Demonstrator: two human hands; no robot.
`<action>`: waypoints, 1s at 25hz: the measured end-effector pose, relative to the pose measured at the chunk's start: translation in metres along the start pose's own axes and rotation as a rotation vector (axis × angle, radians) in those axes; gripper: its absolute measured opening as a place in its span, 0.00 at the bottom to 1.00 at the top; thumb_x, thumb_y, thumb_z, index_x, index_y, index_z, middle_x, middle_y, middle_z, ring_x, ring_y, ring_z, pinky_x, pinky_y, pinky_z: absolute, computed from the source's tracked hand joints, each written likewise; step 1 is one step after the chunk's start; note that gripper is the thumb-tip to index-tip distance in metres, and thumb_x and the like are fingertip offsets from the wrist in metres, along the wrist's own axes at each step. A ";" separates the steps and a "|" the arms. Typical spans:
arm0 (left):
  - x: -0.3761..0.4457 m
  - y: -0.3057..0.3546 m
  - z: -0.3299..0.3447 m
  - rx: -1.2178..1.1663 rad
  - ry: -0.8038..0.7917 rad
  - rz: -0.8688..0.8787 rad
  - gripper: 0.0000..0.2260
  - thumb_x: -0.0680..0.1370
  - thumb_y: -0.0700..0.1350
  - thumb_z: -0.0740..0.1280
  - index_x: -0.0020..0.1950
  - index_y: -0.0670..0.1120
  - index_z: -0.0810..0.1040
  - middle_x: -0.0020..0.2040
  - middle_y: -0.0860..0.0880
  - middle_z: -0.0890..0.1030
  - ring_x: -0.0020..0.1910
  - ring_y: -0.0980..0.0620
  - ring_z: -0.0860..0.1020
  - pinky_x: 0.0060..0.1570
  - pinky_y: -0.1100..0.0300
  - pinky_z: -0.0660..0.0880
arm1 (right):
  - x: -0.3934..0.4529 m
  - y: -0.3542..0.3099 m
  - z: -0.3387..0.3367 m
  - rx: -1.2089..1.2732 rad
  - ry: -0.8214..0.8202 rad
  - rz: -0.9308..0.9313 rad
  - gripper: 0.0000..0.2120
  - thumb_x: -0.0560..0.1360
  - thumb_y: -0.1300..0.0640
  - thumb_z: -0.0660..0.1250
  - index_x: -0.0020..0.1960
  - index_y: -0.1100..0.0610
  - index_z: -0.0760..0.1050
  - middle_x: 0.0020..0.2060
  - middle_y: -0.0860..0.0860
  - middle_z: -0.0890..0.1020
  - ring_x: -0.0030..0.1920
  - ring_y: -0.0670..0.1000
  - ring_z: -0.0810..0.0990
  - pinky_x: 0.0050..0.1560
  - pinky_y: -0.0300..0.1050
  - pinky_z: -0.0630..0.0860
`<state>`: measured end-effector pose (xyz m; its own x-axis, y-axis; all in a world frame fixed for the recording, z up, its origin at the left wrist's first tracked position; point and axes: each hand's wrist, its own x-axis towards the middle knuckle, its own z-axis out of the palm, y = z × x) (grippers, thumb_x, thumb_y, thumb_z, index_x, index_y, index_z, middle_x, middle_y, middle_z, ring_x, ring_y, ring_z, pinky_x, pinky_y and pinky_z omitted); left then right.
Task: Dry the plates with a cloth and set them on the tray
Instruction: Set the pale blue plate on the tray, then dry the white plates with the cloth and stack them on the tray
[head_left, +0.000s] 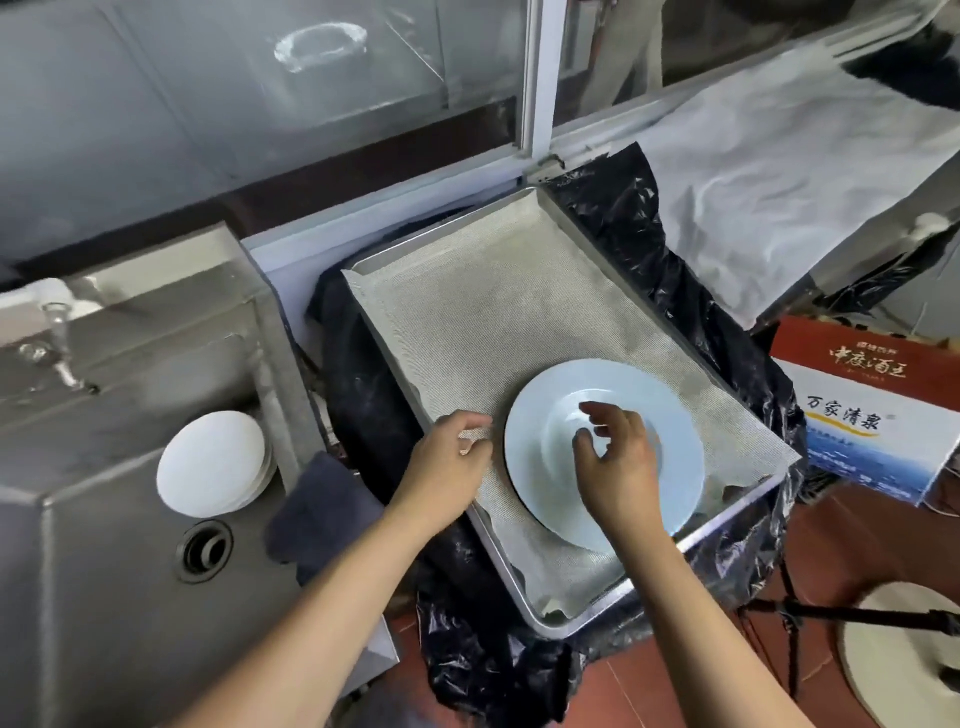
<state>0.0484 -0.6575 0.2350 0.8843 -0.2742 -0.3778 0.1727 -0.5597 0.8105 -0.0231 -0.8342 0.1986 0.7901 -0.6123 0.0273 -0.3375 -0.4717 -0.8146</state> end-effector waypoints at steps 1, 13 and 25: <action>-0.005 -0.003 -0.009 0.023 0.026 0.018 0.11 0.79 0.44 0.64 0.58 0.57 0.79 0.50 0.45 0.79 0.54 0.47 0.79 0.33 0.66 0.69 | -0.003 -0.008 0.006 0.009 -0.020 -0.022 0.14 0.78 0.65 0.67 0.62 0.58 0.79 0.55 0.55 0.80 0.53 0.57 0.80 0.58 0.60 0.76; -0.071 -0.082 -0.135 -0.045 0.331 -0.022 0.15 0.78 0.42 0.63 0.59 0.58 0.80 0.59 0.59 0.81 0.59 0.59 0.77 0.62 0.58 0.73 | -0.072 -0.123 0.113 0.080 -0.336 -0.252 0.15 0.78 0.64 0.65 0.62 0.55 0.80 0.52 0.50 0.80 0.51 0.48 0.80 0.55 0.43 0.74; -0.132 -0.217 -0.311 -0.094 0.406 -0.047 0.13 0.78 0.40 0.63 0.55 0.56 0.80 0.52 0.63 0.80 0.54 0.56 0.80 0.57 0.58 0.75 | -0.207 -0.225 0.277 0.064 -0.424 -0.180 0.14 0.77 0.65 0.66 0.60 0.55 0.81 0.50 0.50 0.82 0.50 0.52 0.82 0.56 0.48 0.77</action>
<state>0.0290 -0.2564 0.2480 0.9704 0.0905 -0.2237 0.2391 -0.4856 0.8409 0.0310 -0.4256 0.2162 0.9773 -0.2042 -0.0571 -0.1541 -0.4986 -0.8531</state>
